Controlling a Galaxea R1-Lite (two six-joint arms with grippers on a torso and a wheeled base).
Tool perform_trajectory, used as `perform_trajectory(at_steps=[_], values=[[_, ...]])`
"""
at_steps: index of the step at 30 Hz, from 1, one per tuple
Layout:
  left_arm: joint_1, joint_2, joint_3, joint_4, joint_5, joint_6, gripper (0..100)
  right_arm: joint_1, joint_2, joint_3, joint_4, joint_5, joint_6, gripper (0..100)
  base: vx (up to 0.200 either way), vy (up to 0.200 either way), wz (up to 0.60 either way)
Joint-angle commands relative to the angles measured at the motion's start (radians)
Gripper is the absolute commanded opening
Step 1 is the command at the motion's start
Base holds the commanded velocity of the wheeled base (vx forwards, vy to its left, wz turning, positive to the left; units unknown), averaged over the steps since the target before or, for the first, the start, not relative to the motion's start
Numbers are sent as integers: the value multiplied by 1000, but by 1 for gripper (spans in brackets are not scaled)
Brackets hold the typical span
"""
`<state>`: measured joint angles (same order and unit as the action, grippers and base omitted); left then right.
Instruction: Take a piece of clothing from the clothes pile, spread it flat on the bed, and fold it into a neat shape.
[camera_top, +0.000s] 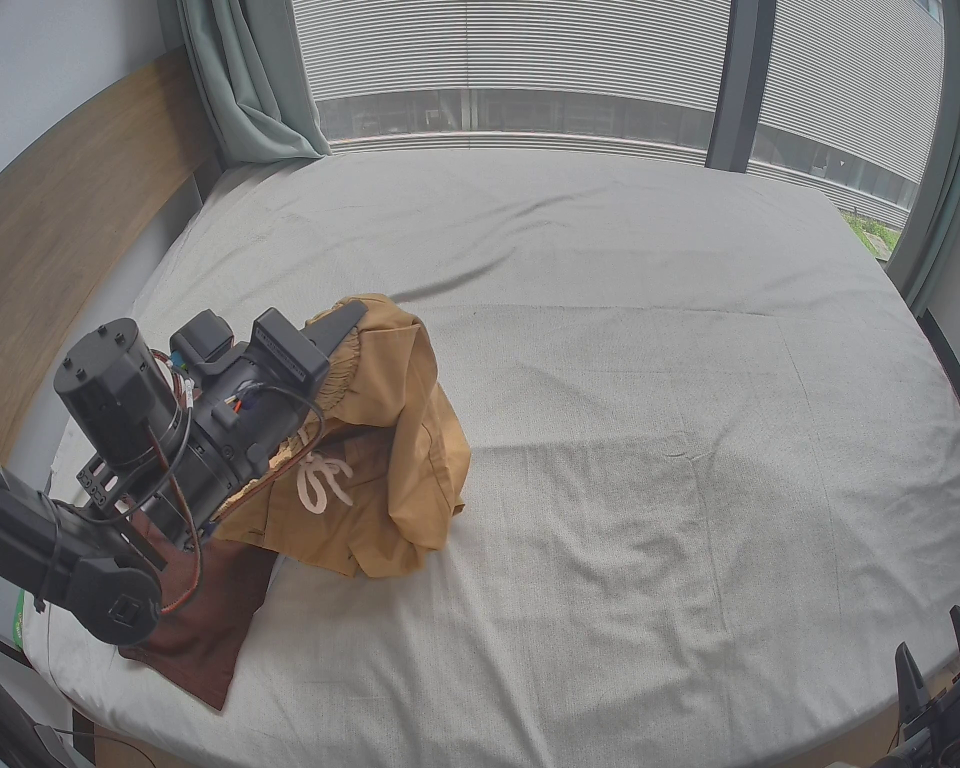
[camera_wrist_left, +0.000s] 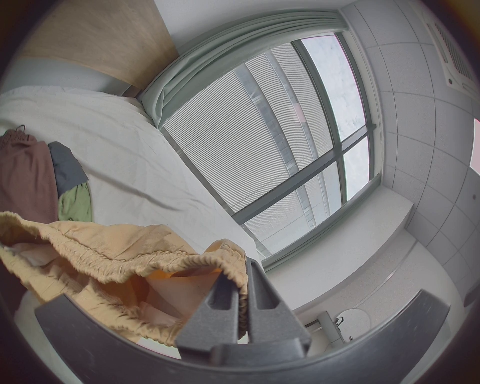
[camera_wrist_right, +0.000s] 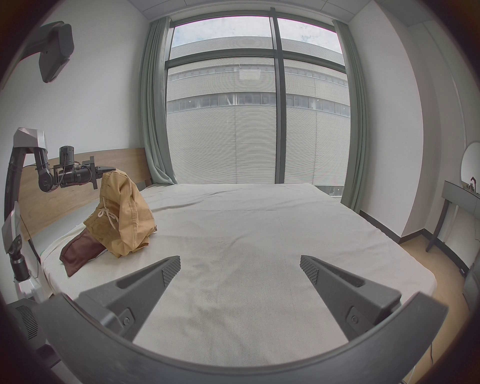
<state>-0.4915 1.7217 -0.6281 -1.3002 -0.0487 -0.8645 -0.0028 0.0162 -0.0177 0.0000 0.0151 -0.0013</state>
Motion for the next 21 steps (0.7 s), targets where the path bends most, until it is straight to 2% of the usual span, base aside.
perform_trajectory(at_steps=[1,7,16,21], values=[[-56,7,-27,1,33,-24,0,0,-16,18,0,0,0,100,0,0,0],[-102,33,-53,-1,87,-28,0,0,-16,18,0,0,0,100,0,0,0],[-217,88,-130,-1,155,-67,0,0,-16,18,0,0,0,100,0,0,0],[-257,137,-167,-4,161,-67,0,0,-16,18,0,0,0,100,0,0,0]])
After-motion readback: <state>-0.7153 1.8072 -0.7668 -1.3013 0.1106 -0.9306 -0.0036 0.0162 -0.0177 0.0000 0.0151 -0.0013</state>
